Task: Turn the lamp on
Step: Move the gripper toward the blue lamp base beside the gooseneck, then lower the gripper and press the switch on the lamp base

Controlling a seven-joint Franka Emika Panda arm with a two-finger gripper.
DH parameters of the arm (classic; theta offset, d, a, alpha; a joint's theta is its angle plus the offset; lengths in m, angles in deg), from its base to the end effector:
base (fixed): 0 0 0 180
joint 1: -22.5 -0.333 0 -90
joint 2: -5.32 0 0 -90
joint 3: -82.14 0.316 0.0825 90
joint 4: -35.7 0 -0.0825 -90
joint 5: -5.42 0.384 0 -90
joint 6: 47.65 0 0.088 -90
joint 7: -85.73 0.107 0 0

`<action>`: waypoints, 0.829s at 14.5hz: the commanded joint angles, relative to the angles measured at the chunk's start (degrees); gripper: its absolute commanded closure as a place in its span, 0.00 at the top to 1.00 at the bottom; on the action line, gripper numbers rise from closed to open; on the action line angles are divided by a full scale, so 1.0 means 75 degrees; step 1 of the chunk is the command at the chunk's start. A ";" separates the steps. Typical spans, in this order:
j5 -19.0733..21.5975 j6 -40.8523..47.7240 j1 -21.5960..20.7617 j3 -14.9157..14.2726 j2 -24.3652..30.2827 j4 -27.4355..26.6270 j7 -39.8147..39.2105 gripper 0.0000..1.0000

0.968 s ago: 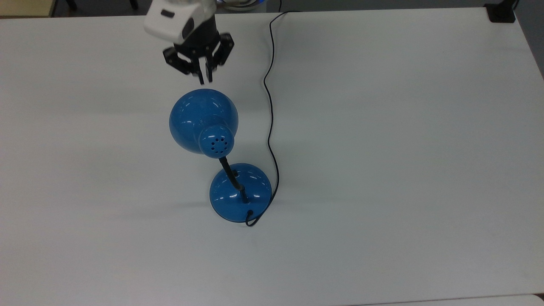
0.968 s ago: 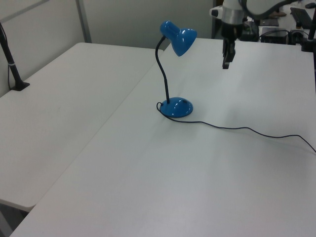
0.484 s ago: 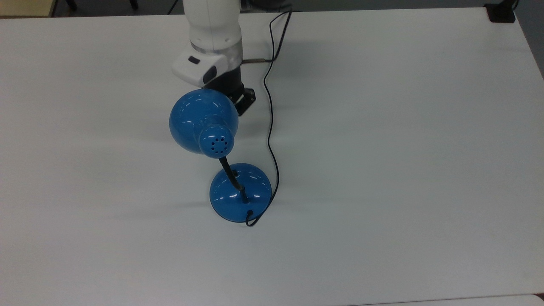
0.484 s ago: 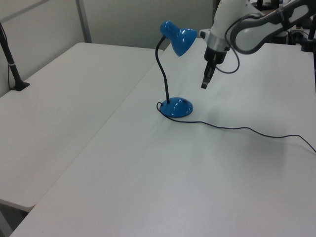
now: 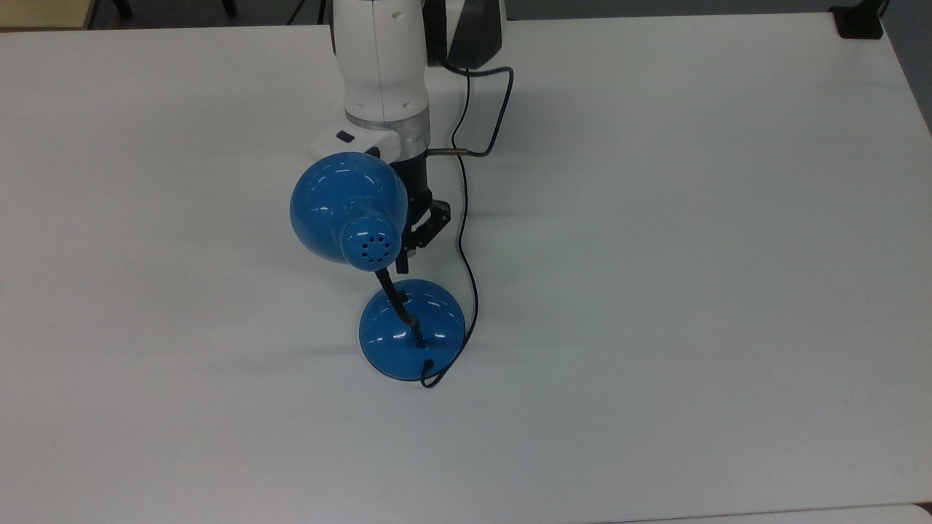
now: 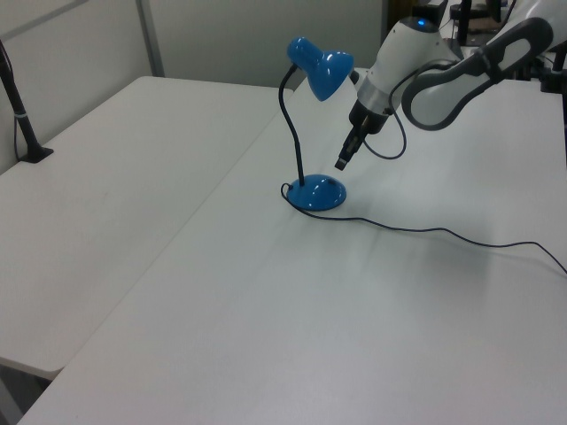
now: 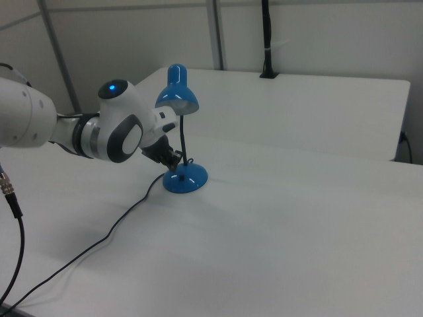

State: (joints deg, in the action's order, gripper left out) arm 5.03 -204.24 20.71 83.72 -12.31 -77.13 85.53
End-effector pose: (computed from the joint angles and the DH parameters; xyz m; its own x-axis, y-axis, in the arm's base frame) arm 0.6451 0.0371 0.3655 0.8959 0.0577 0.4405 0.0650 -0.9979 -0.0016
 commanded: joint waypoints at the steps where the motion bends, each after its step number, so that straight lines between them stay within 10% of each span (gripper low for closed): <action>1: 0.0075 -0.0437 -0.0112 -0.0057 -0.0297 0.0056 0.0272 0.00; 12: 0.0064 -0.0907 -0.0101 -0.0057 -0.0848 0.0442 0.0389 0.00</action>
State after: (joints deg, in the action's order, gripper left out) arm 5.03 -210.01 20.64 83.71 -16.93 -75.68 87.36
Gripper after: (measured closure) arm 0.991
